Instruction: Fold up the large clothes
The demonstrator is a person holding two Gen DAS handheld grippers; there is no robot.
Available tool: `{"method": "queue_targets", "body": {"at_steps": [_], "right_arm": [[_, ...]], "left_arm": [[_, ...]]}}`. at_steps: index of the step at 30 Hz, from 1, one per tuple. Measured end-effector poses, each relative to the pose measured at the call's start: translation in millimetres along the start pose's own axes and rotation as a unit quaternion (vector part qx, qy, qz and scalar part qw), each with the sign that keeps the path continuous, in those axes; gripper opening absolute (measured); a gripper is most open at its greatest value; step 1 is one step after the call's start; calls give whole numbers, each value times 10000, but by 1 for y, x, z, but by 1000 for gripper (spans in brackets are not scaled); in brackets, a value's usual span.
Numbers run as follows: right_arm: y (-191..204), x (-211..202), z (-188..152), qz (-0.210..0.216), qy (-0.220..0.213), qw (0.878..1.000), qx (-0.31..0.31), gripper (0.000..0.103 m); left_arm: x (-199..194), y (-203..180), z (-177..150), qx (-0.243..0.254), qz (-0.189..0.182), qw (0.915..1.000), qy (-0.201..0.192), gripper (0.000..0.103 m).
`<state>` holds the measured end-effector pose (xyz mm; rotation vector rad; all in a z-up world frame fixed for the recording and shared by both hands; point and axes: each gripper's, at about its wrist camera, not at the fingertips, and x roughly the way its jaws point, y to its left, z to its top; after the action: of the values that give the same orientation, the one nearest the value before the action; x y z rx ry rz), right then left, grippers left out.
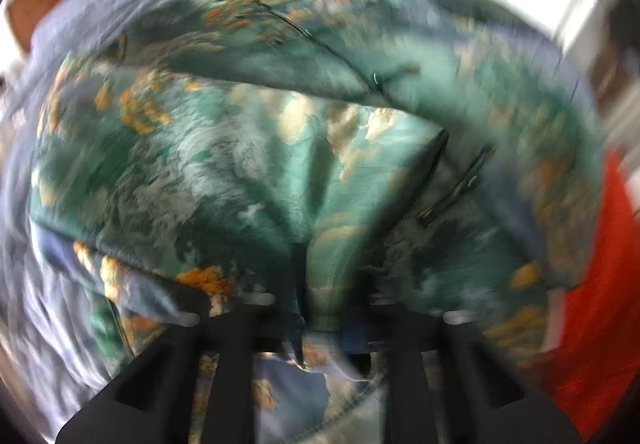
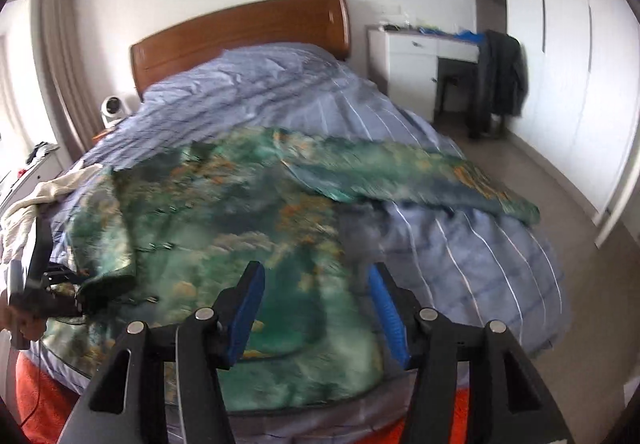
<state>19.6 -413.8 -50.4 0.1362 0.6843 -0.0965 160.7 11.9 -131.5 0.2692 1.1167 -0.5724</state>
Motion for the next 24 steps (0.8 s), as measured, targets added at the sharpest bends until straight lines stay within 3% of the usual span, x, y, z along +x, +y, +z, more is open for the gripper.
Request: {"method": "queue_targets", "body": {"at_steps": [4,8,9,11,12,13,15,16,17,19,22,24], "right_arm": [[17,-1,6,133,-78,9997,-186,56],[27,0,7,252,-90,9991,-332,56],[28,-1,7,279,-96,9990,-336,56],[29,0,9,305,-118,9989,-338,56],[30,0,9,297,-125,9989,-343,56],[30,1,10,290,-134,9989,-345,56],[28,2,11,274,-139,9989,-353,56],[26,3,12,261,-128,9990,-353,56],[24,4,12,254,-114,9990,-345,56],[15,8,11,247,-14,9993,-283,63],[-11,24,6,344,392,9986,-73,66],[-31,40,-3,353,802,9962,5,66]], "left_arm": [[-74,32,3,-628,-20,9947,-816,11],[-176,110,-17,-1619,608,9685,-1791,13],[-196,130,-25,-1902,867,9579,-1966,15],[-234,182,-53,-2760,1397,9226,-2305,26],[-246,202,-69,-3161,1629,9023,-2435,38],[-259,225,-92,-3634,1896,8749,-2579,51],[-265,244,-125,-4159,2204,8429,-2607,55],[-261,246,-137,-4307,2282,8360,-2519,55],[-254,243,-145,-4365,2284,8352,-2445,55],[-232,226,-158,-4373,2134,8445,-2238,63],[-168,178,-162,-4204,1372,8799,-1741,79],[-125,149,-155,-3986,684,9042,-1373,80]]}}
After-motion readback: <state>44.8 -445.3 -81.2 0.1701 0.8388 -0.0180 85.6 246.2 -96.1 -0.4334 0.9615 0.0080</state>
